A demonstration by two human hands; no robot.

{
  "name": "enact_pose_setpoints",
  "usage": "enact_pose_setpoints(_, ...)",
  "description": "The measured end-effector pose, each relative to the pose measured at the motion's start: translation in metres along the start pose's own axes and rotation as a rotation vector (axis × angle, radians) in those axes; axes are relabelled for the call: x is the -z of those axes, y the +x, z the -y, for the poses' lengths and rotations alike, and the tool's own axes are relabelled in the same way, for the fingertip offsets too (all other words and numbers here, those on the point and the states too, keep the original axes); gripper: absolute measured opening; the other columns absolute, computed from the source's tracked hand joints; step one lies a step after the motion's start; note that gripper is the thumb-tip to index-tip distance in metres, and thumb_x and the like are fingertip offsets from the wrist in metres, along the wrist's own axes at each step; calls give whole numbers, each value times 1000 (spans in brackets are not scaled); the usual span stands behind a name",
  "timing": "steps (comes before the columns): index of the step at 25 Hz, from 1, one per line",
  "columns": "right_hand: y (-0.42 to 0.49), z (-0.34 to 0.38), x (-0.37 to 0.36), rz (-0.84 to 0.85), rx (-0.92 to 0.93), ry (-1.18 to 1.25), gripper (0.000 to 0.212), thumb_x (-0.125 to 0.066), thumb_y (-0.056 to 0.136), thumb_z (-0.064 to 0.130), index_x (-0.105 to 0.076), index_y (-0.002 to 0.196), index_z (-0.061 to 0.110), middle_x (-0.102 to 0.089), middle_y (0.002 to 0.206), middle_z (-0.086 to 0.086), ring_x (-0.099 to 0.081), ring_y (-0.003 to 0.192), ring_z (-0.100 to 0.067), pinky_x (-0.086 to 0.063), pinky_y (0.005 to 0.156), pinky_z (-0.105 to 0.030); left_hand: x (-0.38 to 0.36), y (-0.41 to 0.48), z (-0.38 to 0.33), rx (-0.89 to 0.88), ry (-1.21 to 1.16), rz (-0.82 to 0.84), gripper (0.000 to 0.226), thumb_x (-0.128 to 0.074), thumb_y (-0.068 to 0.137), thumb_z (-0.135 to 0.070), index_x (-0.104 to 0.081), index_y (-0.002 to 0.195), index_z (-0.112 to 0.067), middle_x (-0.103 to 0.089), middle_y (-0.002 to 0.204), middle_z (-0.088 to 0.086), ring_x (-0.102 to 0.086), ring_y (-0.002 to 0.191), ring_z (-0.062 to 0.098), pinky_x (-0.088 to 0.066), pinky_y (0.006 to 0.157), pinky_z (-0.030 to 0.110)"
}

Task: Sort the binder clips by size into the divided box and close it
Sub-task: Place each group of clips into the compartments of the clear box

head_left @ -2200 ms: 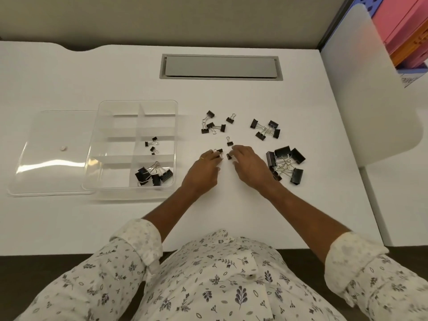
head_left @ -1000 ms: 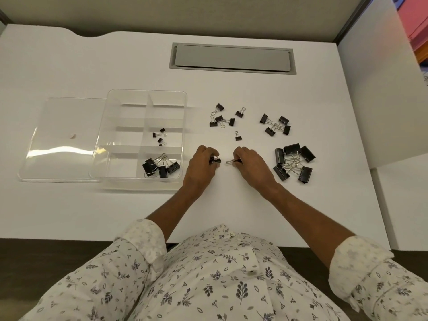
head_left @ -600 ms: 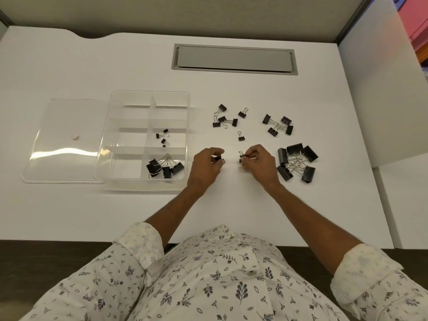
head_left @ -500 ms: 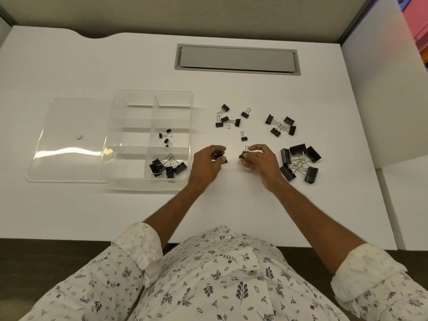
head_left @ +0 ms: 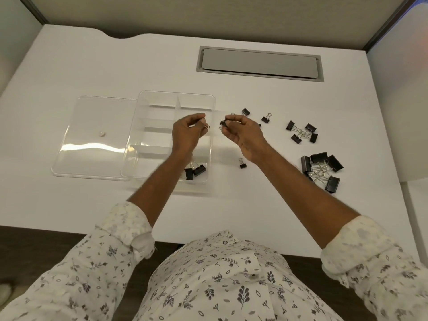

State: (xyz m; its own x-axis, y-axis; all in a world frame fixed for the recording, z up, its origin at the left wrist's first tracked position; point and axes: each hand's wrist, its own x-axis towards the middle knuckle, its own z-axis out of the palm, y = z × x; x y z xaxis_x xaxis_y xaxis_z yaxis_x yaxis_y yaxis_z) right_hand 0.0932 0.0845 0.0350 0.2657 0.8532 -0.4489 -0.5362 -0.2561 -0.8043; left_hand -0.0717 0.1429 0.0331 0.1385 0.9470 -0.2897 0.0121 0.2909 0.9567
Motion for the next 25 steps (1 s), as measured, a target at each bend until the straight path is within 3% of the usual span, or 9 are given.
enact_pose_setpoints(3,21,9,-36,-2,18,-39,17,-60,95,-8,-65,109,-1,-67,102,-16,-68,93,-22,-60,88,-29,9,26,-22,62,-33,-48,12,-65,95,-7,-73,104,-5,-71,91,11,-69,83,15,-60,87,29)
enact_pose_setpoints(6,34,9,-54,51,7,-125,30,-58,92,-12,-62,120,-3,-64,110,-13,-64,102,-24,-59,95,-31,11,46,-34,169,-8,-82,13,-63,89,-18,-72,81,-13,-65,81,3,-62,81,15,-55,92,35)
enact_pose_setpoints(10,32,12,-50,105,61,-197,42,-55,93,-14,-61,129,6,-58,135,-7,-62,122,-23,-53,105,-37,9,45,-36,185,-27,-98,17,-56,91,-29,-72,96,-24,-70,111,-5,-60,111,13,-44,102,36)
enact_pose_setpoints(12,33,16,-44,67,98,-198,41,-53,94,-14,-61,130,5,-59,138,-8,-61,126,-24,-52,106,-35,8,46,-32,153,-59,-80,19,-55,87,-33,-70,90,-22,-69,107,-5,-61,106,13,-44,98,33)
enact_pose_setpoints(14,36,19,-32,-21,133,-222,40,-52,94,-13,-62,129,4,-62,136,-9,-62,125,-24,-53,105,-34,3,50,-25,142,-41,-34,19,-57,85,-34,-72,86,-23,-72,106,-7,-63,105,13,-48,99,33)
enact_pose_setpoints(17,34,21,-11,-77,205,-288,34,-54,94,-9,-66,124,2,-68,125,-10,-67,118,-24,-55,101,-32,-6,42,-15,30,42,13,18,-60,96,-33,-76,102,-27,-75,112,-5,-66,111,14,-52,101,33)
enact_pose_setpoints(19,30,19,6,-128,244,-350,28,-56,95,-4,-69,118,2,-71,114,-10,-70,107,-22,-57,96,-32,-14,32,-7,-49,116,70,25,-60,98,-29,-73,118,-19,-73,118,-4,-66,113,11,-51,98,25)
enact_pose_setpoints(22,19,14,46,-211,268,-488,22,-61,90,4,-73,108,9,-75,105,-6,-69,92,-17,-57,94,-39,-36,10,7,-127,251,134,29,-62,98,-23,-69,125,-15,-71,119,-6,-64,107,2,-46,89,7)
enact_pose_setpoints(25,5,5,80,-274,301,-791,25,-59,92,5,-73,110,14,-75,108,1,-68,93,-12,-57,94,-35,-53,-8,24,-203,361,201,30,-67,95,-20,-69,123,-13,-71,121,-1,-66,108,9,-50,90,15)
